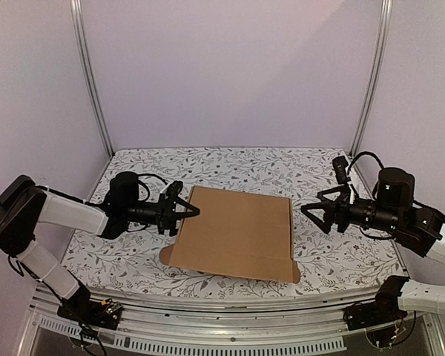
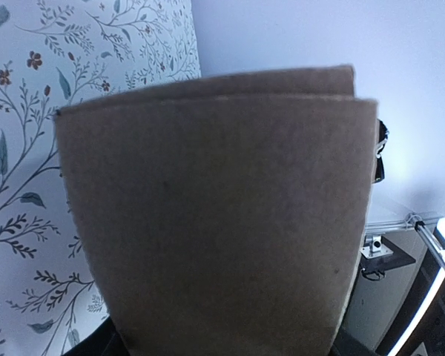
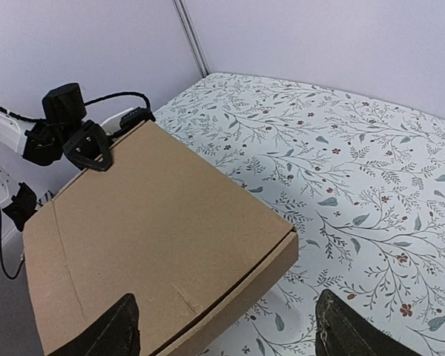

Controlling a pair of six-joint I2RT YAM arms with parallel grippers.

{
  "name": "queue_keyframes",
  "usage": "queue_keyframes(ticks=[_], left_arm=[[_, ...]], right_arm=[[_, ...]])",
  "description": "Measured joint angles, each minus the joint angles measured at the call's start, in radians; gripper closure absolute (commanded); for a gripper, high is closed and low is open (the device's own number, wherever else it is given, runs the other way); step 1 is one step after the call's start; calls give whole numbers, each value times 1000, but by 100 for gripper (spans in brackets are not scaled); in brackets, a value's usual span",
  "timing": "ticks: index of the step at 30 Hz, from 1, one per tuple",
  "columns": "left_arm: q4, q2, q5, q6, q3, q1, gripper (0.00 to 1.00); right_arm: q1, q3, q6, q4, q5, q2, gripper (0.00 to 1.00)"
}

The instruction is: Fold the paper box

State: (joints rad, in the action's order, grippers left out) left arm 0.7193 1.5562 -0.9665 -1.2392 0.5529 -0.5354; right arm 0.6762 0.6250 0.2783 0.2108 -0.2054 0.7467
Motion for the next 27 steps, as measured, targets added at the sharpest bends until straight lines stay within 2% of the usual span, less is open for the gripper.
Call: queue_keyframes(ticks=[5, 8, 13, 20, 27], left_arm=[[-22, -61, -93, 0, 6, 11, 87], [-29, -105, -148, 1, 8, 13, 88], [-31, -159, -211, 14, 8, 13, 90], [-30, -195, -261, 35, 8, 13, 90], [-39, -207, -280, 43, 8, 13, 90]], right_arm=[[120, 92, -153, 90, 11, -60, 1], [214, 182, -295, 157, 46, -80, 1], [383, 238, -518, 239, 126, -93, 1], [639, 241, -858, 326, 453, -29, 1], [853, 143, -1249, 230, 786, 13, 1]])
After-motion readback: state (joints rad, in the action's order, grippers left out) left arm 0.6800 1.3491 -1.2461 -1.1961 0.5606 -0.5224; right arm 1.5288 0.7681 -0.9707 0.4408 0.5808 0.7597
